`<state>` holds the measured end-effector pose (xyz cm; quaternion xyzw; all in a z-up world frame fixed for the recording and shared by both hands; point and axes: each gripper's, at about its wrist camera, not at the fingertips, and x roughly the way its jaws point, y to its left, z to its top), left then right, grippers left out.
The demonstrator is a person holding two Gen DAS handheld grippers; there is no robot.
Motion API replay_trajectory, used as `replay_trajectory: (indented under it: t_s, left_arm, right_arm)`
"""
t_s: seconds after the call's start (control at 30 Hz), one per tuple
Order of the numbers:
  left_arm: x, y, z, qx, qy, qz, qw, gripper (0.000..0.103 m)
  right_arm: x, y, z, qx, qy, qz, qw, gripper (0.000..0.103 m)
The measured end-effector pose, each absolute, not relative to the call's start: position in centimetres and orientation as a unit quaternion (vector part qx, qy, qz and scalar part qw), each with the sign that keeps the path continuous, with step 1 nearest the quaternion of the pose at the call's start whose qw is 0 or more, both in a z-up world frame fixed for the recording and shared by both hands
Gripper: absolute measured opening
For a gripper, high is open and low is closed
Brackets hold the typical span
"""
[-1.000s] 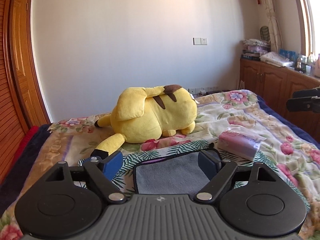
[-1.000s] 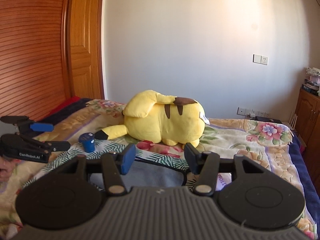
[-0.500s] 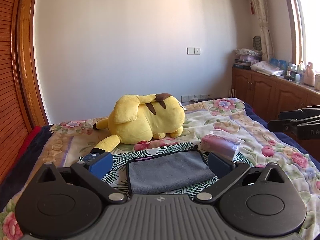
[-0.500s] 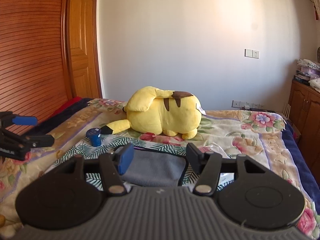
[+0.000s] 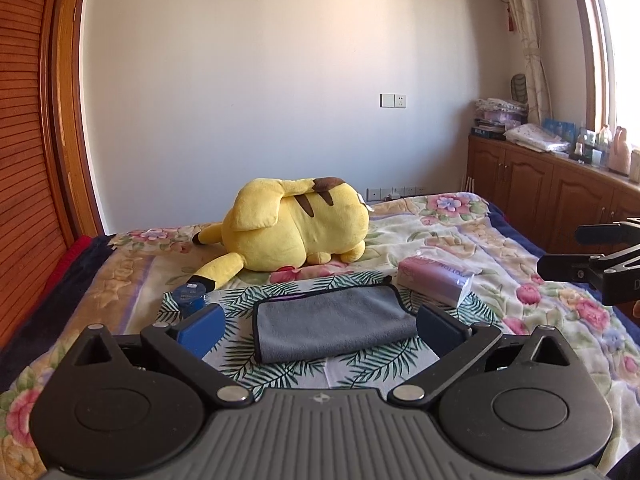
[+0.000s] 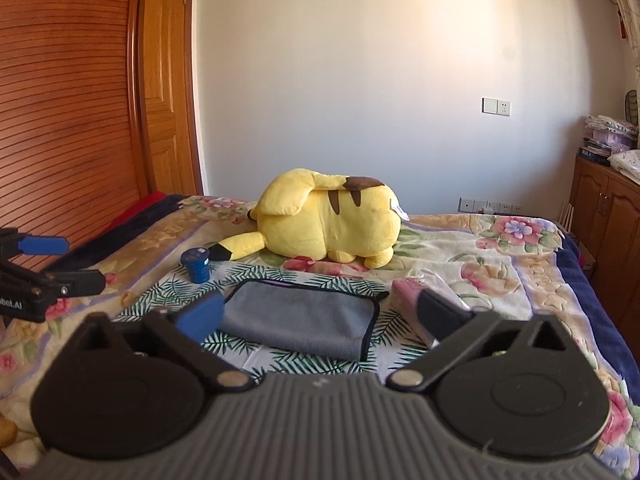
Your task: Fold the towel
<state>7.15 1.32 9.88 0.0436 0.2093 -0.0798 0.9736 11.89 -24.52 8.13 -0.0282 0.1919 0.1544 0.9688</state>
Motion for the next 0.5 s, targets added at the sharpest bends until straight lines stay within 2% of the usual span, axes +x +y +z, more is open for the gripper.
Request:
replay_trajectory:
  t_s: [0.5]
  left_arm:
    - [3.2,0.6,6.3,0.036,0.215,-0.057,0.974,0.087]
  right_arm:
    - [8.7,-23.3,4.7,-0.009,0.211,0.157,0.965,0.103]
